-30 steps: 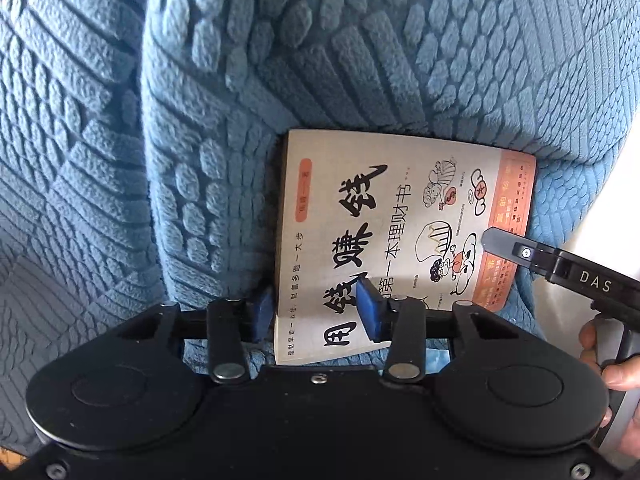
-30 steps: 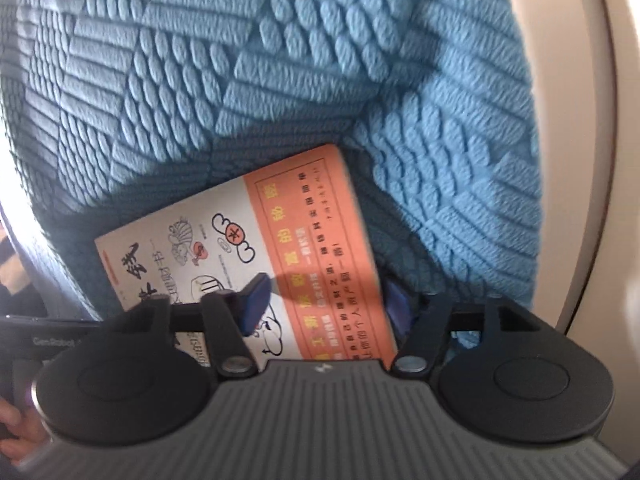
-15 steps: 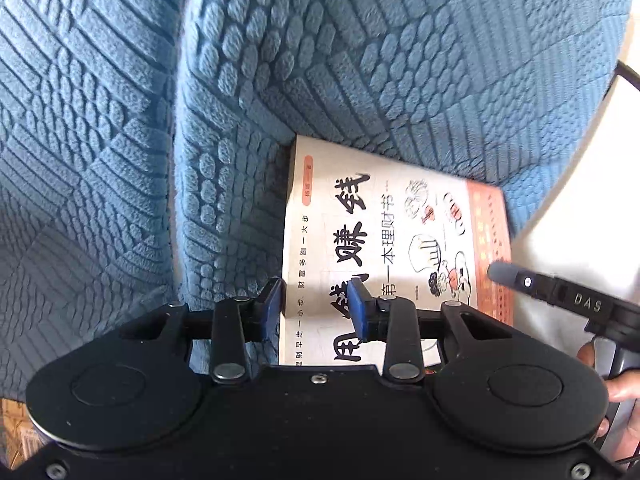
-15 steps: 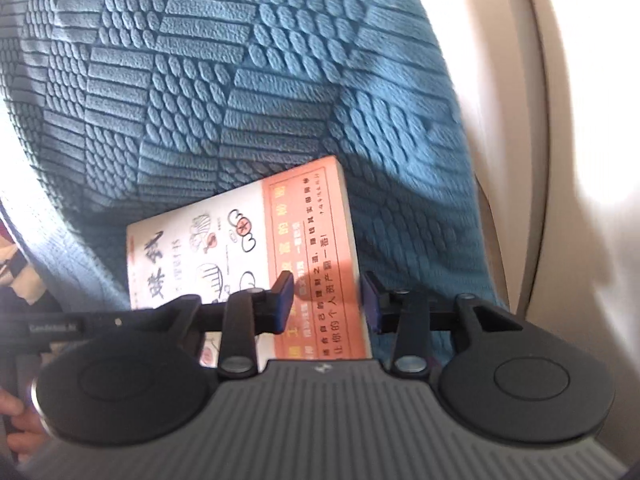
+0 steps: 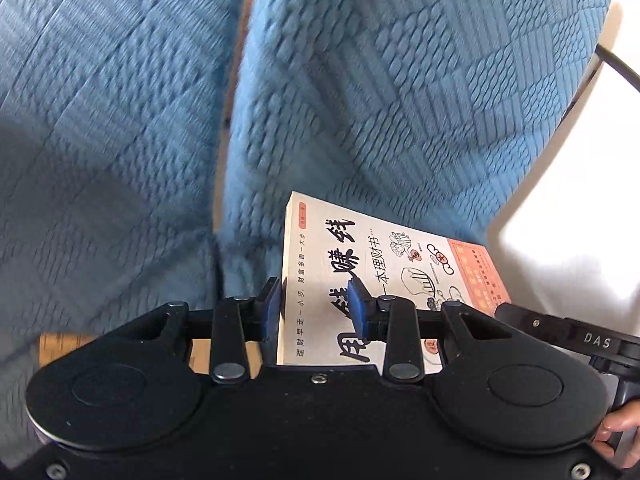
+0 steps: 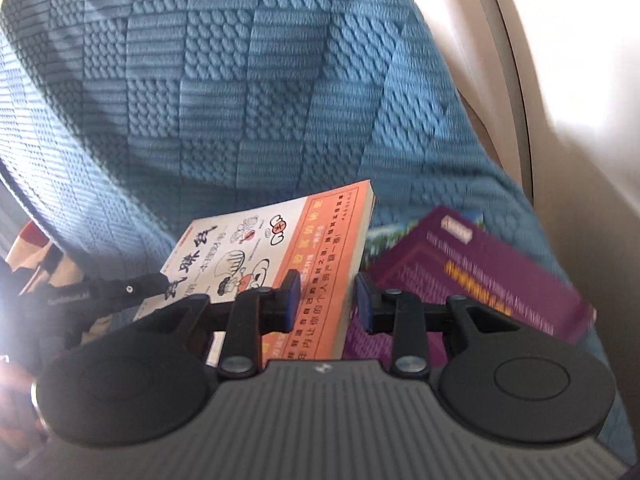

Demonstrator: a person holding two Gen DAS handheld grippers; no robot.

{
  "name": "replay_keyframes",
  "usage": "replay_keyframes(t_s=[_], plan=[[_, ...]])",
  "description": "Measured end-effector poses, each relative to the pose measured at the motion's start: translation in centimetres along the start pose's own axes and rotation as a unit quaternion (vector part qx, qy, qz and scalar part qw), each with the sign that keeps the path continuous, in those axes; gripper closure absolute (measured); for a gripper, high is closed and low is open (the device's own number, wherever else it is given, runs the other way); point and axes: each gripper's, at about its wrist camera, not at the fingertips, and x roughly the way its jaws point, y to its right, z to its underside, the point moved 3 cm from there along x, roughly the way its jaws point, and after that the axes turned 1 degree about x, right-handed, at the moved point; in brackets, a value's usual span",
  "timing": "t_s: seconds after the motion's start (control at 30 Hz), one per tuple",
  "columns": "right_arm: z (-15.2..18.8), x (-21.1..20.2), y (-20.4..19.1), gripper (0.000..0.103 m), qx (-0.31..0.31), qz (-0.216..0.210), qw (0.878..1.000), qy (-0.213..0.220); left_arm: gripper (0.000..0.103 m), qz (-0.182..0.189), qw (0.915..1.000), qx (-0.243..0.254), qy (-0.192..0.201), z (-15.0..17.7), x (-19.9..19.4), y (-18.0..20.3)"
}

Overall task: Organize objects
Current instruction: 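Close both grippers on the edge of the orange-and-white book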

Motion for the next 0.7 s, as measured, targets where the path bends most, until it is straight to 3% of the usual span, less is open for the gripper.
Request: replay_keyframes(t_s=[0.33, 0.7], plan=[[2.0, -2.3, -2.1, 0.071, 0.015, 0.001, 1.0, 0.004, 0.071, 0.01, 0.9993, -0.034, -0.012, 2.5, -2.7, -2.4], [2.8, -5.1, -7.8, 0.071, 0.005, -0.006, 1.0, 0.029, 0.071, 0.02, 0.9987, -0.039, 0.026, 0.7, -8.3, -5.0]])
